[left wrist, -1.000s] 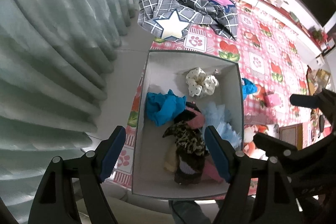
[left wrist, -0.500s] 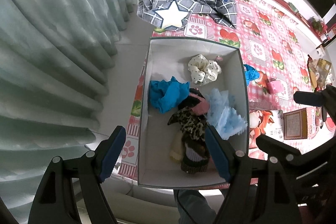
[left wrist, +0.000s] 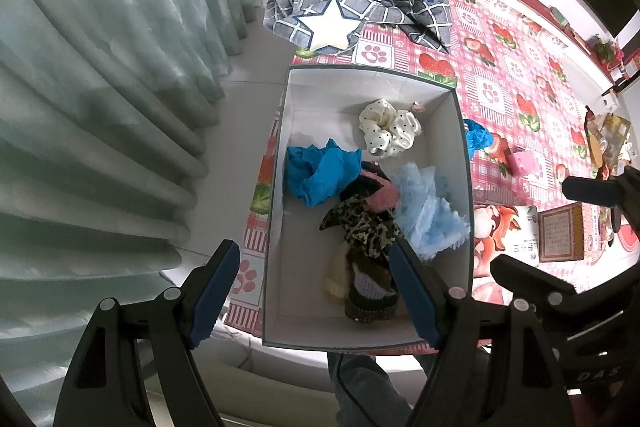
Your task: Organize soft objects
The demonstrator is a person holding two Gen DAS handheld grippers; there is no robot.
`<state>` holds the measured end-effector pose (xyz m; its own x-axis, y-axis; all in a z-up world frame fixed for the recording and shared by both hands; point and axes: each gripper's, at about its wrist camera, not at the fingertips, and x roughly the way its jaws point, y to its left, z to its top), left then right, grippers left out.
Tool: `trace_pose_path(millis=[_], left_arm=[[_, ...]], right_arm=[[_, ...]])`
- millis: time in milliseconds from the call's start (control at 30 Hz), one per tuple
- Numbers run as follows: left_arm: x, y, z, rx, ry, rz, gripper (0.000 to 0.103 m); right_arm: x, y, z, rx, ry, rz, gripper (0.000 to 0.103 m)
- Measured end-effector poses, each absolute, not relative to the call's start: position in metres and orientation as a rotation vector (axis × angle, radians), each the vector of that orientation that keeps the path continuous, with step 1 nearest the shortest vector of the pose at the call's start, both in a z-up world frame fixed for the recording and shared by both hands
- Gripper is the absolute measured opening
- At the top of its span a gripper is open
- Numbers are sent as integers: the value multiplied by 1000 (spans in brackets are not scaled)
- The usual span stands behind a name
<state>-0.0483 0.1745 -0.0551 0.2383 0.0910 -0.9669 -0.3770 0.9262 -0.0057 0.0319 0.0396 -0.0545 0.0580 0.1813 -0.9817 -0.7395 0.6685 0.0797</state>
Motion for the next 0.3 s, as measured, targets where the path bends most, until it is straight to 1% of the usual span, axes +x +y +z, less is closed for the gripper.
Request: trace_pose_path(millis=[167, 300], left_arm=[[-50, 175, -55, -256, 1288, 332, 80], [-54, 179, -40, -266, 1182, 328, 80]], right_arm=[[29, 38, -52, -512, 1334, 742, 103], [30, 38, -50, -501, 1328, 741, 103]])
